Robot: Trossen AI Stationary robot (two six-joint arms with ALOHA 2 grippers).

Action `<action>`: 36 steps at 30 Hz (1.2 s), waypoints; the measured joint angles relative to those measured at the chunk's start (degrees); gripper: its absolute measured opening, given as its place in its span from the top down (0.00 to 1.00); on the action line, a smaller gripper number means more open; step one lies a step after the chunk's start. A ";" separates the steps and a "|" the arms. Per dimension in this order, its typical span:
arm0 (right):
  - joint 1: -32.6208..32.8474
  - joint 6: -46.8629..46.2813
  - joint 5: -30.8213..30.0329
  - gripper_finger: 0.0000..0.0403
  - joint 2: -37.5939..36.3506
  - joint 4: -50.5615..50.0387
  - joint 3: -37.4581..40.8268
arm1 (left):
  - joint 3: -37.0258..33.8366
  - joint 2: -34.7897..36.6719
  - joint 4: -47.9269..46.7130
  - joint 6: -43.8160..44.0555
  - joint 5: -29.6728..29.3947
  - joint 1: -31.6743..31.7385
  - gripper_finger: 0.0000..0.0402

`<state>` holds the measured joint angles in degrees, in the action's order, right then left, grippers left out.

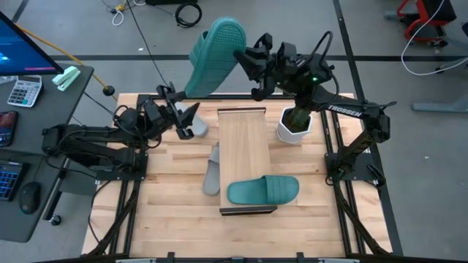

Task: Pick and place slides into the shelf
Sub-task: Put the green slide on the shelf

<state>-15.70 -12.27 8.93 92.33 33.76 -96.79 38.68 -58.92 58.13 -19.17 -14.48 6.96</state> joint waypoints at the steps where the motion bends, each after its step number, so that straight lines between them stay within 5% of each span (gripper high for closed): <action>1: 0.00 0.00 0.04 0.83 0.00 -0.64 -0.02 | 0.00 0.00 0.20 -0.15 -0.74 0.01 0.42; 24: 0.00 -2.29 0.14 0.83 0.22 -0.67 0.19 | 0.02 0.07 1.31 0.56 -2.07 1.55 0.49; 36: -0.37 -6.40 -0.20 0.83 0.11 3.93 0.08 | 0.02 0.07 4.68 1.56 0.51 1.63 0.43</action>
<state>-16.07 -18.67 8.73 92.44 37.70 -96.71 38.70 -58.85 62.81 -17.61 -13.97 8.59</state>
